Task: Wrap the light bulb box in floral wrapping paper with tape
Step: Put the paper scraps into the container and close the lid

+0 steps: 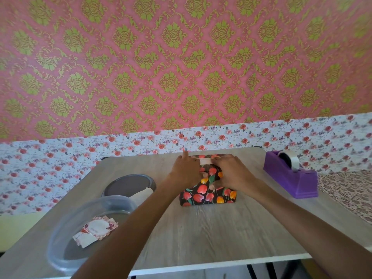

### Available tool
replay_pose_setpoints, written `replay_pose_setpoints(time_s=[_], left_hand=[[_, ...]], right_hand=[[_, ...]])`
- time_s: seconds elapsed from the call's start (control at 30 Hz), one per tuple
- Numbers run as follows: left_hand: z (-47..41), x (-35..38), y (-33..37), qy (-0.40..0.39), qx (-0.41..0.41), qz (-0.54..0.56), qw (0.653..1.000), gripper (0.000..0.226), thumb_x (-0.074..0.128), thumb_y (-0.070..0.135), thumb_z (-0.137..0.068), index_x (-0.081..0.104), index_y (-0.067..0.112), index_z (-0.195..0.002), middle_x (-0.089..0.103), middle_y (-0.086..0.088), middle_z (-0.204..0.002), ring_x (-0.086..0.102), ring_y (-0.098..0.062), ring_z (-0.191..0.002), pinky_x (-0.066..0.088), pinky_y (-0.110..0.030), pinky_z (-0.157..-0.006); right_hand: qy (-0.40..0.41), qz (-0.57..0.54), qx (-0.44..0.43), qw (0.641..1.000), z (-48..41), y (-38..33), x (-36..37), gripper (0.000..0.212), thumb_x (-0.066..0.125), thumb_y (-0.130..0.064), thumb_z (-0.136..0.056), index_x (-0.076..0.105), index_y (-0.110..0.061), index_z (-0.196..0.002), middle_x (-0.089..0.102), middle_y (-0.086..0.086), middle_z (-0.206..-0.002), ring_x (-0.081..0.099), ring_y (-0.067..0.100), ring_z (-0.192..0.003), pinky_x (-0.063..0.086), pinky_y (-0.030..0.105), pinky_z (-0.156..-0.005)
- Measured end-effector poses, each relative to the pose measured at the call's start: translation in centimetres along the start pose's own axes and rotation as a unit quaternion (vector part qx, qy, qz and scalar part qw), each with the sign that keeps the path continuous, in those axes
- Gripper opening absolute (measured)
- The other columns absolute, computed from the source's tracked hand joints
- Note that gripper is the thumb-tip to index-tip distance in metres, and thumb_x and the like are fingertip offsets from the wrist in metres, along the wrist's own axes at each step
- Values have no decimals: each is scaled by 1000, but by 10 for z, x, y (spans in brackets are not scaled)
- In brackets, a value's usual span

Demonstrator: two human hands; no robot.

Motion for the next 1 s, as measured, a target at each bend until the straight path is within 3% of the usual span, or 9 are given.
replay_pose_setpoints(time_s=[0.1, 0.2, 0.33, 0.47, 0.53, 0.63, 0.8, 1.0], left_hand=[[12, -10, 6, 78, -9, -65, 995, 38, 47, 38, -99, 61, 10, -120, 63, -8, -120, 41, -28, -125, 37, -39, -103], [20, -12, 6, 128, -22, -74, 989, 37, 54, 45, -96, 68, 15, -112, 67, -7, -111, 48, -23, -119, 36, -38, -104], [28, -15, -6, 182, -71, 32, 980, 47, 63, 61, -82, 72, 23, -108, 70, -2, -101, 53, -21, -110, 36, -34, -101], [34, -15, -13, 221, -80, 162, 958, 56, 74, 58, -75, 66, 25, -119, 66, -1, -111, 55, -20, -110, 46, -33, -94], [27, -6, -12, 184, -59, 213, 958, 65, 74, 54, -78, 55, 23, -133, 55, -2, -127, 49, -21, -118, 47, -35, -96], [15, 5, -7, 100, -15, 158, 982, 76, 67, 55, -83, 41, 20, -145, 36, -4, -147, 33, -28, -132, 35, -42, -108], [2, 12, -7, 13, 9, 82, 996, 82, 56, 60, -88, 30, 12, -149, 32, -5, -154, 25, -34, -136, 26, -46, -111], [-2, 14, -5, 13, -2, 96, 995, 75, 60, 55, -88, 37, 9, -143, 42, -10, -145, 31, -35, -132, 31, -44, -108]], right_hand=[[38, -64, 19, 997, 10, 2, -6, 86, 86, -60, -53, 64, -19, -125, 64, 2, -119, 57, 23, -113, 50, 35, -91], [71, -81, 30, 994, 16, 2, -9, 94, 88, -56, -53, 59, -16, -134, 59, 5, -135, 52, 23, -126, 41, 33, -103], [108, -102, 21, 989, 24, 0, -8, 91, 90, -52, -51, 63, -12, -128, 64, 5, -128, 53, 22, -123, 42, 31, -101], [160, -138, 6, 977, 31, 3, -6, 90, 90, -53, -46, 67, -11, -122, 68, 4, -120, 57, 23, -116, 45, 31, -96], [173, -163, -2, 971, 32, 5, -5, 89, 88, -54, -46, 67, -13, -122, 68, 3, -120, 55, 23, -115, 47, 35, -96], [158, -155, -3, 975, 30, 8, -6, 89, 88, -55, -53, 62, -17, -129, 62, -1, -128, 50, 20, -120, 45, 37, -100], [37, 66, -18, 997, 9, 2, 2, 104, 70, -71, -68, 30, -25, -152, 29, -10, -157, 27, 20, -138, 29, 37, -104], [-17, 89, -4, 996, -6, 6, 5, 106, 71, -76, -60, 34, -25, -146, 52, -3, -139, 34, 24, -126, 31, 40, -93]])
Point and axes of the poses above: each hand's wrist, its own z-axis away from the middle knuckle, its own x-axis out of the palm, y = z × x, the point moved 8 cm from there along -z, towards the middle knuckle
